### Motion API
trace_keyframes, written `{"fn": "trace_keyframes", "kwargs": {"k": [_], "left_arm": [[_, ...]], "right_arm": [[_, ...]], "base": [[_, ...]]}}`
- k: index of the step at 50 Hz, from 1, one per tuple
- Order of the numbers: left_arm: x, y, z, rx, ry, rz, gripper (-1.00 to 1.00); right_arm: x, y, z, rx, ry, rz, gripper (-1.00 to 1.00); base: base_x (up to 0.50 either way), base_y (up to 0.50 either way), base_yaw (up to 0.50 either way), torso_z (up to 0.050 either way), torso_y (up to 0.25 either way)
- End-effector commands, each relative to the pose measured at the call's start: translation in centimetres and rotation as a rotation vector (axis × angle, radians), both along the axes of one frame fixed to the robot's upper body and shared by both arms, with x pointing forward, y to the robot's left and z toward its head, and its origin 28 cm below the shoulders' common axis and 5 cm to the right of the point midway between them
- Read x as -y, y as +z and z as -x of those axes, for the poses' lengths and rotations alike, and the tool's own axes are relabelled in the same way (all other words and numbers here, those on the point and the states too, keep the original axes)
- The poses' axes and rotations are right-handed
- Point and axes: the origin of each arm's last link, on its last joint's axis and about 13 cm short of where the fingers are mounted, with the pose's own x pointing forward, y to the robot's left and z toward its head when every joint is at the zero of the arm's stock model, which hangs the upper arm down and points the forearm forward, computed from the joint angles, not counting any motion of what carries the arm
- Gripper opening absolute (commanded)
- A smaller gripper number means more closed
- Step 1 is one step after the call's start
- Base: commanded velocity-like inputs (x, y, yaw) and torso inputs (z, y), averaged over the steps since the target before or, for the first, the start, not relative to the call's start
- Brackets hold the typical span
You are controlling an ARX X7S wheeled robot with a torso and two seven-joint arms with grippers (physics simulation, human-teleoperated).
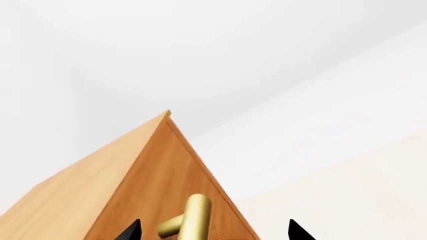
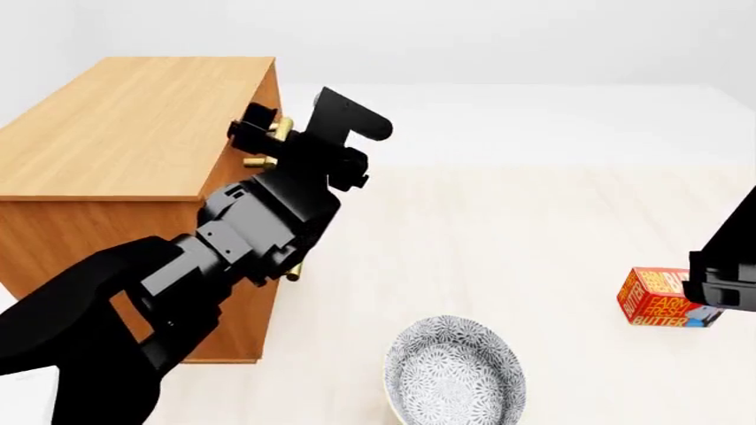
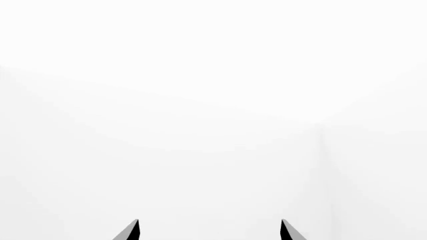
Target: Put the chocolate pudding in the top drawer of the cabinet and close it.
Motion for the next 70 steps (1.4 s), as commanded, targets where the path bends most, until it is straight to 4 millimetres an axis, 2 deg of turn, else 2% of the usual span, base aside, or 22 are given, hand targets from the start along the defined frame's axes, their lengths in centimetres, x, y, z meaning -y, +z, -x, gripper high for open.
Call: {"fn": "trace_keyframes", "kwargs": {"k": [1, 14, 30, 37, 44, 45, 46, 47, 48, 50, 53, 54, 70], "left_arm": [[-1.3, 0.3, -0.3, 0.048, 0.107, -0.072, 1.00], [-1.3, 0.3, -0.4, 0.081, 0.062, -0.059, 1.00], [-1.0, 0.0, -1.1, 0.211, -0.344, 0.259, 1.00], [-0.9, -0.1, -1.2, 0.267, -0.437, 0.372, 1.00], [-0.8, -0.1, -1.3, 0.322, -0.472, 0.409, 1.00], [-4.5, -0.1, -0.9, 0.269, -0.288, 0.369, 1.00], [-8.0, 1.5, -0.1, 0.261, -0.105, 0.368, 1.00], [-11.2, 4.1, 1.2, 0.275, -0.025, 0.406, 1.00], [-14.0, 6.4, 3.1, 0.303, -0.004, 0.431, 1.00], [-18.5, 9.3, 8.4, 0.369, -0.013, 0.419, 1.00], [-12.6, 10.6, 14.0, 0.372, -0.403, 0.419, 1.00], [-11.2, 10.6, 15.7, 0.371, -0.506, 0.417, 1.00], [-12.0, 10.1, 19.3, 0.431, -0.622, 0.464, 1.00]], "right_arm": [[0.0, 0.0, 0.0, -0.003, 0.000, 0.000, 1.00], [0.0, 0.1, 0.0, -0.002, -0.002, 0.001, 1.00], [0.3, 0.1, -0.3, -0.009, 0.007, 0.003, 1.00], [0.3, 0.2, -0.4, -0.011, 0.010, 0.007, 1.00], [0.3, 0.2, -0.4, -0.012, 0.013, 0.010, 1.00], [0.3, 0.2, -0.4, -0.013, 0.014, 0.010, 1.00], [0.3, 0.2, -0.4, -0.013, 0.014, 0.010, 1.00], [0.3, 0.2, -0.4, -0.013, 0.014, 0.010, 1.00], [0.3, 0.2, -0.4, -0.012, 0.015, 0.010, 1.00], [0.3, 0.2, -0.4, -0.012, 0.015, 0.010, 1.00], [0.2, 0.2, -0.3, -0.012, 0.015, 0.011, 1.00], [0.2, 0.2, -0.3, -0.013, 0.015, 0.011, 1.00], [0.4, 0.2, -0.5, -0.016, 0.025, 0.011, 1.00]], "base": [[0.00, 0.00, 0.00, 0.000, 0.000], [0.00, 0.00, 0.00, 0.000, 0.002], [0.00, 0.00, 0.00, 0.000, 0.001], [0.00, 0.00, 0.00, 0.000, 0.000], [0.00, 0.00, 0.00, 0.000, 0.000], [0.00, 0.00, 0.00, 0.000, 0.000], [0.00, 0.00, 0.00, 0.000, 0.000], [0.00, 0.00, 0.00, 0.000, 0.000], [0.00, 0.00, 0.00, 0.000, 0.000], [0.00, 0.00, 0.00, 0.000, 0.005], [0.00, 0.00, 0.00, 0.000, 0.004], [0.00, 0.00, 0.00, 0.000, 0.000], [0.00, 0.00, 0.00, 0.000, 0.001]]}}
